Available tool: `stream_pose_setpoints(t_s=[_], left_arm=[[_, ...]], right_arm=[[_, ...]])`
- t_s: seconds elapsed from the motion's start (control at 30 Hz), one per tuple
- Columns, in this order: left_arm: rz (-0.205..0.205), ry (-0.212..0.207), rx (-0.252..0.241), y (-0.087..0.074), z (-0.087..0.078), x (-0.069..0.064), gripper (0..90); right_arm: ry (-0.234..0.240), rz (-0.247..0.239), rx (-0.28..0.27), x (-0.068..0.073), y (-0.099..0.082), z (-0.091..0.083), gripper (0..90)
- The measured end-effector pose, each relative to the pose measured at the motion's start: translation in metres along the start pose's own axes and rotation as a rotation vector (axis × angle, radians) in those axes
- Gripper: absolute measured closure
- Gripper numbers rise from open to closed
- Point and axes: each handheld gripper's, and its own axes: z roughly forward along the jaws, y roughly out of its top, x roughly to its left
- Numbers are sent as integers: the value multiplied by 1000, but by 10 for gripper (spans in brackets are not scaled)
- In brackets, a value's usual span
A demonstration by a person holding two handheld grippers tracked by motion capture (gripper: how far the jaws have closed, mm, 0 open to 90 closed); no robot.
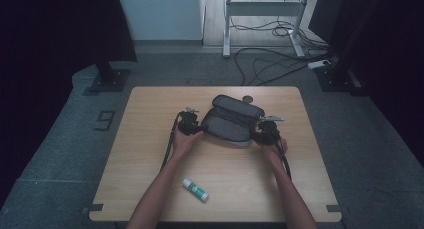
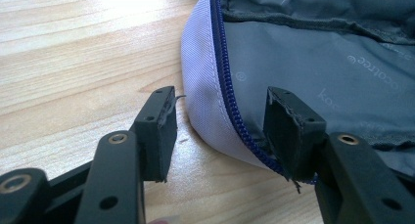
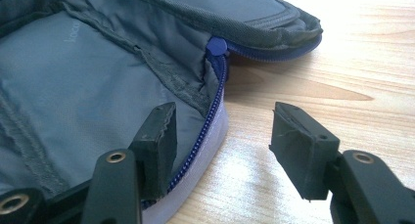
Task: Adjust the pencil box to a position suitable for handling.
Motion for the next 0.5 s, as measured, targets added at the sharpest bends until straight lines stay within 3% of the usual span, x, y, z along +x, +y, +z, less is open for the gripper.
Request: stream_pose_setpoints(t_s=[0.3,0.5], left_arm=[[6,-13,10,-1,3,0,574],[5,-14,9,-2,3,2,642]], right_arm=[[4,-25,30,2,2,10,543],[16,-16,36,4,2,13,732]])
